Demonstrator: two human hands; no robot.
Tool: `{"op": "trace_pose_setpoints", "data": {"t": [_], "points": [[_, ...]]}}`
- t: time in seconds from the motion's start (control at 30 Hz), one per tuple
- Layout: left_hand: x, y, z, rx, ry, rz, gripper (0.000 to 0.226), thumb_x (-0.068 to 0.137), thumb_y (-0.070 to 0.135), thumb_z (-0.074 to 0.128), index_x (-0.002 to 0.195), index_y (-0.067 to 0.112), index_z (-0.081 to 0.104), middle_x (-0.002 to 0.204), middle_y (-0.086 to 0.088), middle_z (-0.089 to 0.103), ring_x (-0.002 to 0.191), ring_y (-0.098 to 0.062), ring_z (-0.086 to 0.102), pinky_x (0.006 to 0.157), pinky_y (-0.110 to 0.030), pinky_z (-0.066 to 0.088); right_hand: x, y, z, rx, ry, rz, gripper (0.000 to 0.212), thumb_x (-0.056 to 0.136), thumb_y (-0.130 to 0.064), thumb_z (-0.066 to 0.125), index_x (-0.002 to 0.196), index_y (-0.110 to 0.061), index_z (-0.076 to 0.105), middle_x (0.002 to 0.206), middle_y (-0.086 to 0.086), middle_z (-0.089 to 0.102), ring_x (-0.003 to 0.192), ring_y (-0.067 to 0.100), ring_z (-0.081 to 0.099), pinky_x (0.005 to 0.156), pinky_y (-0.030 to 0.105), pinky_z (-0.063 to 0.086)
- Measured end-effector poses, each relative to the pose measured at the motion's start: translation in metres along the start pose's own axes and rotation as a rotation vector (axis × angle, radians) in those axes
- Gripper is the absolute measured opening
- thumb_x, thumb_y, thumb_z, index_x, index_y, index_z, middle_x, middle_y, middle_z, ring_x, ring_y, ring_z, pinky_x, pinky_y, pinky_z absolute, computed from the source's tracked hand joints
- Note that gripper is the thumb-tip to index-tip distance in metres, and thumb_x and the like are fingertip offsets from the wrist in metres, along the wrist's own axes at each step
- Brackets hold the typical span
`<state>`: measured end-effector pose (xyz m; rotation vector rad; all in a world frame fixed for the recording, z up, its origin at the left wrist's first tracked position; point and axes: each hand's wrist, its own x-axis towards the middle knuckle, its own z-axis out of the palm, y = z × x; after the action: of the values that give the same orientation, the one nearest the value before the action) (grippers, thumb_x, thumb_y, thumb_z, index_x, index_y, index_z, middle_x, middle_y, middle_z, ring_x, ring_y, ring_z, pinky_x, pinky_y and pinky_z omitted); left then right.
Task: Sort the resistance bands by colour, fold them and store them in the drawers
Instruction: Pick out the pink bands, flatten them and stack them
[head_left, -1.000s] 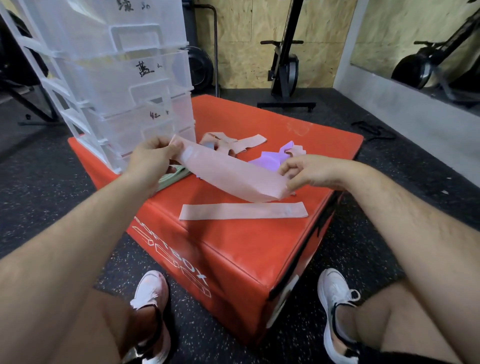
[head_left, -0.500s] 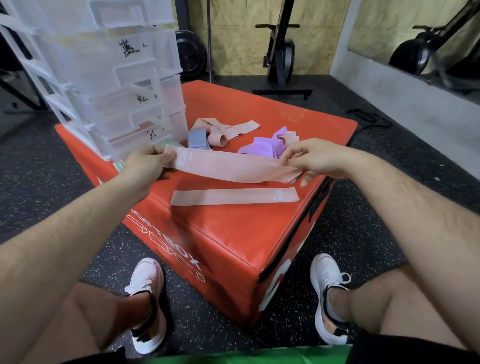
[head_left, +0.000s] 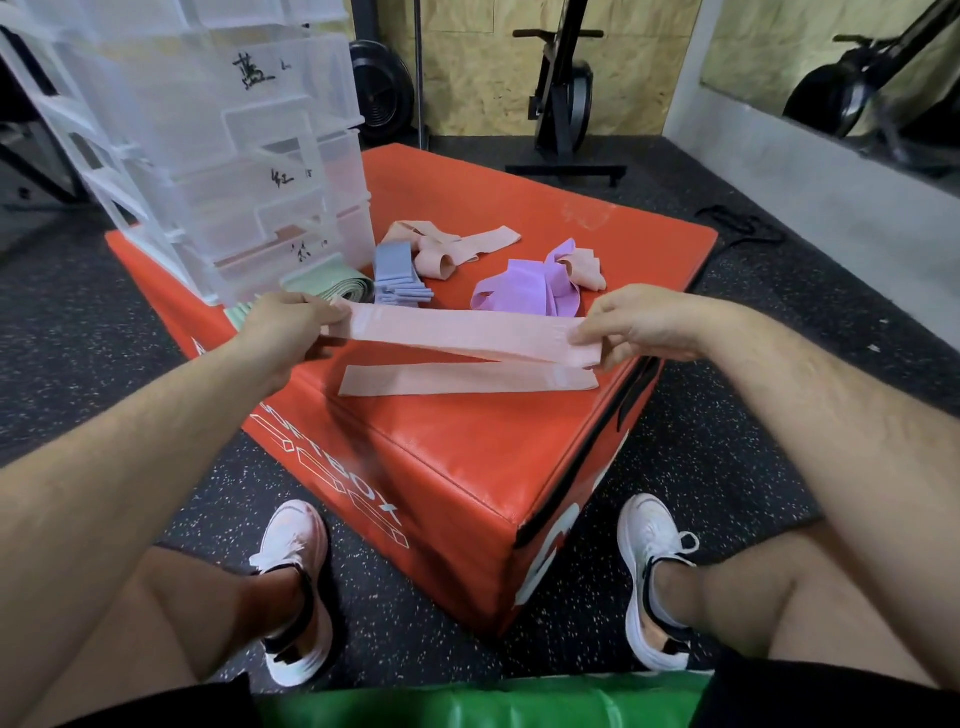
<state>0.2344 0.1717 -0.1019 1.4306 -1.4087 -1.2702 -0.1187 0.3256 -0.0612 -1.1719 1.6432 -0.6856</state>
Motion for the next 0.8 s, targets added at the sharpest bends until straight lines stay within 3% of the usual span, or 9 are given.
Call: {"op": "trace_pose_setpoints", "data": {"t": [0.13,0.27,0.43,0.6,0.8], "points": [[-0.006,-0.006,0.0,0.136,-0.036,-0.056,0.013,0.077,0.011,0.079,0.078,0.013,0.066,0.08,-0.01,0.062,0.063,-0.021,0.059,0.052,-0.027,0.049,0.007,0.009,-0.008,-0.016,0.114,0.054,0.017,0.088,0.001,0.07,0.102,-0.004,0.062,0.094,0.017,0.07,0.072,0.017,0.072,0.068,0.03,0.06],[-0.013,-0.016,0.007,0.369,-0.05,-0.025,0.015,0.076,0.014,0.082,0.079,0.007,0.069,0.073,-0.011,0.063,0.059,-0.022,0.055,0.059,-0.03,0.053,0.014,0.018,-0.007,-0.181,0.132,0.091,0.033,0.087,-0.004,0.071,0.114,-0.015,0.056,0.09,0.013,0.073,0.071,0.018,0.068,0.064,0.034,0.055],[-0.014,-0.027,0.009,0.593,-0.031,0.055,0.021,0.076,0.024,0.084,0.082,0.01,0.071,0.076,-0.011,0.068,0.062,-0.024,0.057,0.073,-0.04,0.058,0.02,0.027,0.005,-0.296,0.127,0.113,0.03,0.088,-0.006,0.069,0.11,-0.021,0.055,0.084,0.011,0.073,0.071,0.018,0.069,0.065,0.034,0.055],[-0.017,-0.03,0.012,0.725,-0.034,0.189,0.025,0.078,0.031,0.081,0.083,0.012,0.065,0.077,-0.002,0.064,0.073,-0.021,0.057,0.057,-0.029,0.041,0.024,0.033,0.008,-0.318,0.156,0.105,0.021,0.092,-0.001,0.064,0.107,-0.013,0.056,0.078,0.012,0.07,0.065,0.019,0.069,0.054,0.031,0.053],[-0.016,-0.034,0.013,0.721,0.015,0.236,0.029,0.079,0.032,0.08,0.09,0.013,0.06,0.079,-0.002,0.061,0.076,-0.024,0.056,0.054,-0.029,0.037,0.027,0.037,0.012,-0.323,0.186,0.088,0.01,0.095,-0.004,0.061,0.103,-0.01,0.061,0.088,0.014,0.069,0.072,0.021,0.072,0.054,0.03,0.053]]}}
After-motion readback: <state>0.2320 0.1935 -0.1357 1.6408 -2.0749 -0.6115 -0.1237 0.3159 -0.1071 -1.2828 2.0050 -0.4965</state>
